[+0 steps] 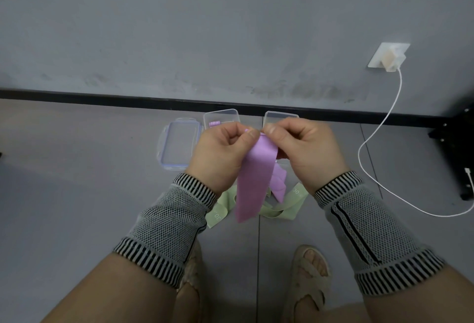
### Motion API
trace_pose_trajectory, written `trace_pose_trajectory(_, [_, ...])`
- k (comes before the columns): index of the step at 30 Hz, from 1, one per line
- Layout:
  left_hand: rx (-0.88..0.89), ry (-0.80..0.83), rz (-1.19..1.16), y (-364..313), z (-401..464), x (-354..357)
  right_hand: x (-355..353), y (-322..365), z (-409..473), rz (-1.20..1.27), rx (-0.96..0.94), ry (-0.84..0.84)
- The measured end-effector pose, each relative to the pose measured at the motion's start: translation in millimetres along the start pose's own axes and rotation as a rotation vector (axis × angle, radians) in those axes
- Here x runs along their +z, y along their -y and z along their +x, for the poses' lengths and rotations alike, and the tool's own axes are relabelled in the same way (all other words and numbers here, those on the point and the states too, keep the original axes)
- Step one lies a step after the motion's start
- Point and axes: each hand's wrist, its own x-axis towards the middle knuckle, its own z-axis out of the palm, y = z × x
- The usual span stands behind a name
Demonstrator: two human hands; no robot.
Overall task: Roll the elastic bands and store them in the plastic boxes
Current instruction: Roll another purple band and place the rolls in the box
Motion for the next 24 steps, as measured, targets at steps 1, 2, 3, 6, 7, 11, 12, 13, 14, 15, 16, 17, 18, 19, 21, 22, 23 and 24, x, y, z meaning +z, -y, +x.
trace_pose_trajectory(1, [0.001, -0.002, 0.000, -0.6, 0.1, -0.1, -0.2, 0.6, 0.4, -0.005, 0.005, 0.006])
trace_pose_trajectory(2, [0.003, -0.006, 0.000, -1.3, 0.0, -0.3, -0.9, 0.8, 0.9, -0.010, 0.013, 0.013])
trace_pose_trajectory(3, [0.001, -0.009, 0.002, -1.4, 0.3, -0.4, -1.7, 1.5, 1.3, -0.014, 0.023, 0.020])
trace_pose_trajectory(6, [-0.015, -0.011, -0.018, -0.8, 0.5, 0.2, -2.5, 3.4, 0.7, -0.017, 0.051, 0.026])
trace_pose_trajectory(7, [-0.023, -0.010, -0.036, -0.7, 0.5, 0.5, -2.4, 3.1, 1.0, -0.019, 0.056, 0.021])
trace_pose_trajectory(11, [-0.061, -0.008, -0.086, -3.2, 0.1, 0.7, -1.7, 0.7, 2.9, 0.009, 0.064, 0.016])
trace_pose_trajectory(12, [-0.067, -0.009, -0.089, -4.0, -0.2, 0.8, -2.0, -0.7, 3.5, 0.020, 0.071, 0.022])
trace_pose_trajectory(13, [-0.072, -0.013, -0.088, -4.1, -0.2, 0.7, -2.5, -1.7, 4.1, 0.035, 0.081, 0.034])
trace_pose_trajectory(14, [-0.075, -0.015, -0.087, -4.2, -0.3, 0.5, -3.0, -2.9, 4.6, 0.057, 0.096, 0.051])
trace_pose_trajectory(15, [-0.076, -0.014, -0.088, -4.0, -0.3, 0.4, -3.4, -3.5, 4.8, 0.087, 0.113, 0.071])
trace_pose_trajectory(16, [-0.077, -0.011, -0.092, -3.9, -0.4, 0.5, -3.7, -4.4, 5.2, 0.122, 0.127, 0.090])
trace_pose_trajectory(17, [-0.080, -0.009, -0.098, -3.8, -0.2, 0.5, -3.9, -4.9, 5.7, 0.159, 0.140, 0.105])
trace_pose_trajectory(18, [-0.083, -0.008, -0.105, -4.3, -0.4, 0.5, -3.9, -5.0, 6.2, 0.198, 0.152, 0.115])
trace_pose_trajectory(19, [-0.087, -0.008, -0.113, -4.1, -0.1, 0.5, -3.5, -4.5, 6.5, 0.239, 0.165, 0.123])
trace_pose_trajectory(21, [-0.099, 0.001, -0.139, -4.1, -0.2, 0.6, -2.7, -2.2, 6.6, 0.322, 0.192, 0.137])
trace_pose_trajectory(22, [-0.106, 0.009, -0.153, -3.6, -0.2, 0.7, -2.5, -1.7, 6.9, 0.361, 0.210, 0.141])
trace_pose_trajectory(23, [-0.113, 0.014, -0.164, -2.9, 0.2, 0.8, -2.6, -1.0, 7.1, 0.395, 0.229, 0.144])
trace_pose_trajectory(24, [-0.115, 0.017, -0.172, -2.8, 0.4, 1.0, -3.0, -0.3, 7.3, 0.421, 0.246, 0.147])
